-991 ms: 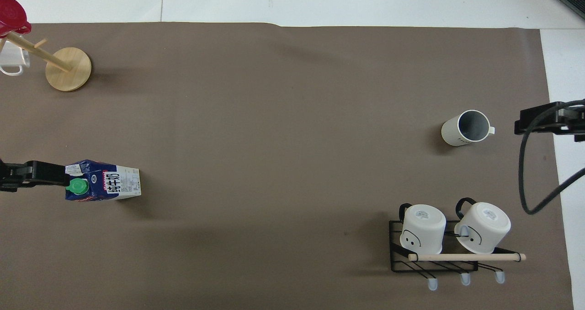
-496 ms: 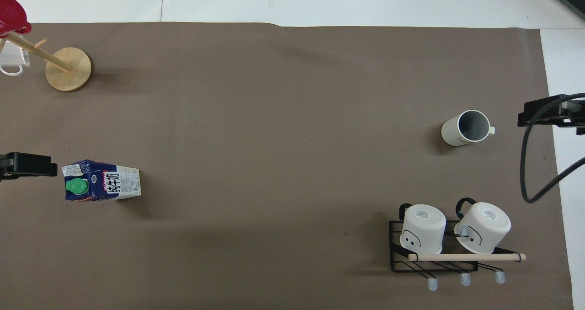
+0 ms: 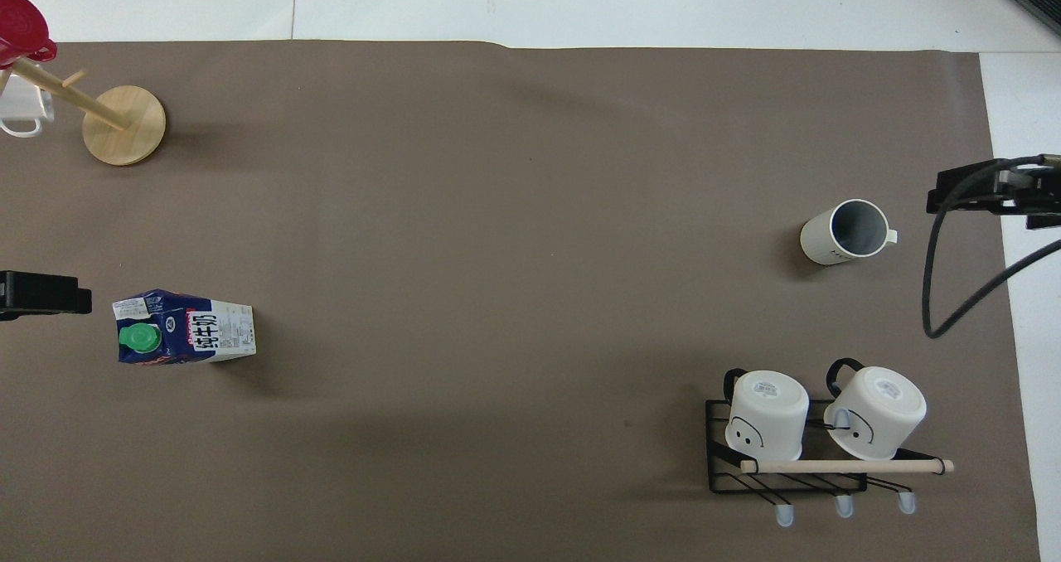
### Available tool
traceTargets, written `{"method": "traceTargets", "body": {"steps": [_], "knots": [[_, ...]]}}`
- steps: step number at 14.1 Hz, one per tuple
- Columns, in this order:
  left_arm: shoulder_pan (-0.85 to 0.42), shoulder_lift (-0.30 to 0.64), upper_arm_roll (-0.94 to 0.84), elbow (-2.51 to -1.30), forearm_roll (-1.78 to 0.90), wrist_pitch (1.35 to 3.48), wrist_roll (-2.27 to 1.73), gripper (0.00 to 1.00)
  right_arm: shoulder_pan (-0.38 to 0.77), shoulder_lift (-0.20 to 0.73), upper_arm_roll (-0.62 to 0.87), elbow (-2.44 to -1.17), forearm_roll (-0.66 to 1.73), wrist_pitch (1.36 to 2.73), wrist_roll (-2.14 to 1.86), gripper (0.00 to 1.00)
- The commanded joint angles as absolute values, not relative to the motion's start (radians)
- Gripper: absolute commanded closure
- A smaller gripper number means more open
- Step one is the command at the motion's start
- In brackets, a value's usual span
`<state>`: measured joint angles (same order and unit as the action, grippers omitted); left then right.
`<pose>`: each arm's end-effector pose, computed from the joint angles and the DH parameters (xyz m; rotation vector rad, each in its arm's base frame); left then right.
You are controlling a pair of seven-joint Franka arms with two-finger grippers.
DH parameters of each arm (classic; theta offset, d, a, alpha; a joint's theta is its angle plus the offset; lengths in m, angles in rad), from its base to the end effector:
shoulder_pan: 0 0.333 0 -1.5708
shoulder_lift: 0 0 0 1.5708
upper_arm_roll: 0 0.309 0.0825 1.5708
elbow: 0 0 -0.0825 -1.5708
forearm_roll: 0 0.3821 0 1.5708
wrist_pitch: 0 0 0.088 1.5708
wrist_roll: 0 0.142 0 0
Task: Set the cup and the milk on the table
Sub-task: 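Reach the right gripper down to the black-and-white mug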
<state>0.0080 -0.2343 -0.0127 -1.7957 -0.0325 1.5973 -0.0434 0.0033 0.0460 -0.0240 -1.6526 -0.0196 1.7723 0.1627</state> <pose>0.4828 -0.0074 0.6001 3.1101 0.0611 0.0547 0.5842 -0.0142 0.5359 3.1116 -0.2810 0.1172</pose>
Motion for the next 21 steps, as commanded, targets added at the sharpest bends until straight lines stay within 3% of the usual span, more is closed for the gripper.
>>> {"method": "traceTargets", "body": {"steps": [1, 6, 10, 17, 21], "knots": [[0.017, -0.233, -0.021, -1.789, -0.023, 1.592, -0.049, 0.0, -0.015, 0.052, -0.023, -1.724, -0.014, 1.856, 0.129, 0.0], [0.012, -0.233, -0.021, -1.789, -0.023, 1.592, -0.051, 0.0, -0.037, 0.138, -0.023, -1.752, -0.014, 1.966, 0.124, 0.0], [0.018, -0.236, -0.021, -1.795, -0.025, 1.589, -0.048, 0.0, -0.034, 0.138, -0.023, -1.854, -0.012, 2.086, 0.126, 0.0], [0.028, -0.242, -0.017, -1.805, -0.026, 1.6, -0.044, 0.0, -0.041, 0.239, -0.023, -1.868, -0.012, 2.169, 0.141, 0.0], [0.041, -0.245, -0.017, -1.819, -0.026, 1.598, -0.043, 0.0, -0.041, 0.262, -0.023, -1.925, -0.014, 2.222, 0.143, 0.09]]}}
